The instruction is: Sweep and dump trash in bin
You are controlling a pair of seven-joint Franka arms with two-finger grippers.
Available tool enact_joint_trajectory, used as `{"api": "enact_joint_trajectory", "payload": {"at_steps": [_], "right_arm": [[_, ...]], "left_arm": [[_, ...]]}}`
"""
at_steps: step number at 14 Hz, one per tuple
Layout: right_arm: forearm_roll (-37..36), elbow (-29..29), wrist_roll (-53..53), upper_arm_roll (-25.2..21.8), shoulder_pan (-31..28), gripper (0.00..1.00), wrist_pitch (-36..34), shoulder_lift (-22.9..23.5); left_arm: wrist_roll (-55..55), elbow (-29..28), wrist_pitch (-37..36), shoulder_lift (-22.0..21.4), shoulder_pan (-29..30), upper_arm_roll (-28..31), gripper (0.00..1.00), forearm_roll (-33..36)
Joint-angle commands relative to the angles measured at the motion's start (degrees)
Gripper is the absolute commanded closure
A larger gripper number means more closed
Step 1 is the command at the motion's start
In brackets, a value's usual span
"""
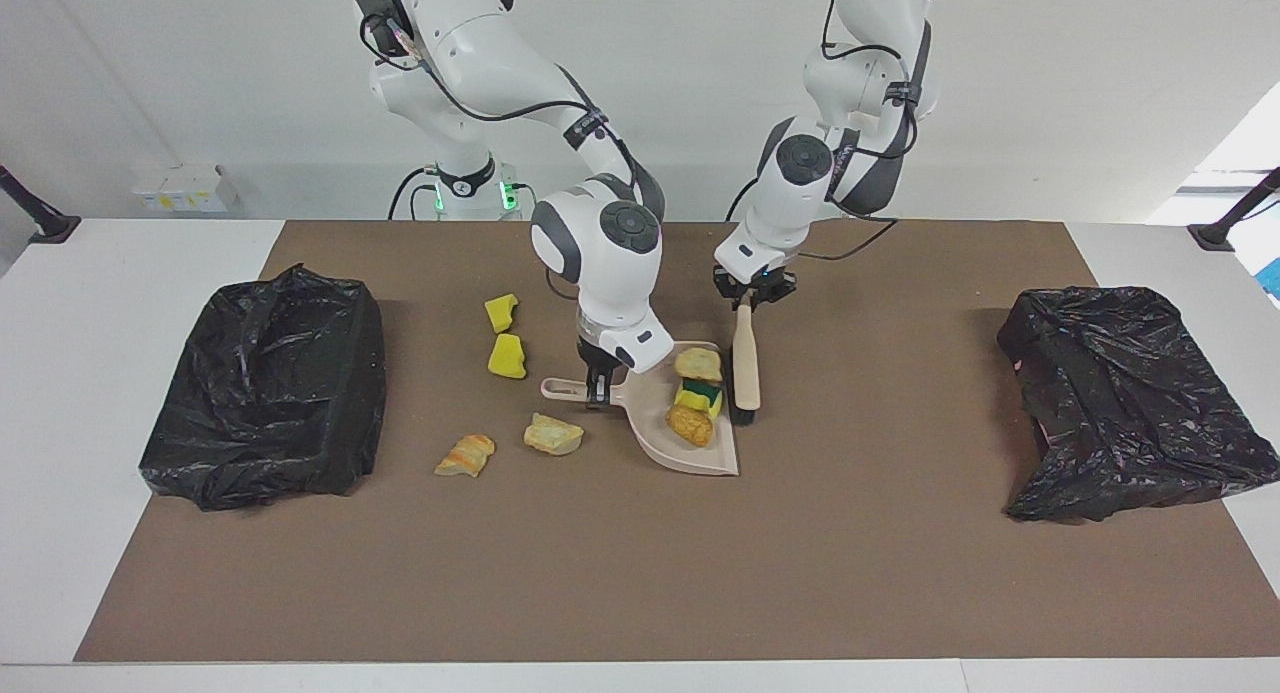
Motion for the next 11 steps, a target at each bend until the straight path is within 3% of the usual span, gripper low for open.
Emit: {"api": "enact_joint_trajectory", "payload": {"at_steps": [1,5,11], "right_arm": [[1.0,-2.0,0.9,0.6,-0.7,1.0,2.2,-0.7],[1.0,-2.0,0.9,0.6,-0.8,1.0,2.1,-0.7],[0.9,-2.0,1.0,0.6,-1.1,1.0,2.3,-0.6]], "left_arm": [[-0.3,3.3,1.1,1.5,-3.7,1.0,1.0,-2.1],[-4.7,6.8,-3.8,1.6,-1.3,1.8,1.0,-1.8],[-4.0,13.2,-15.1,0.8,10.8,2.0,1.0,1.4]]}}
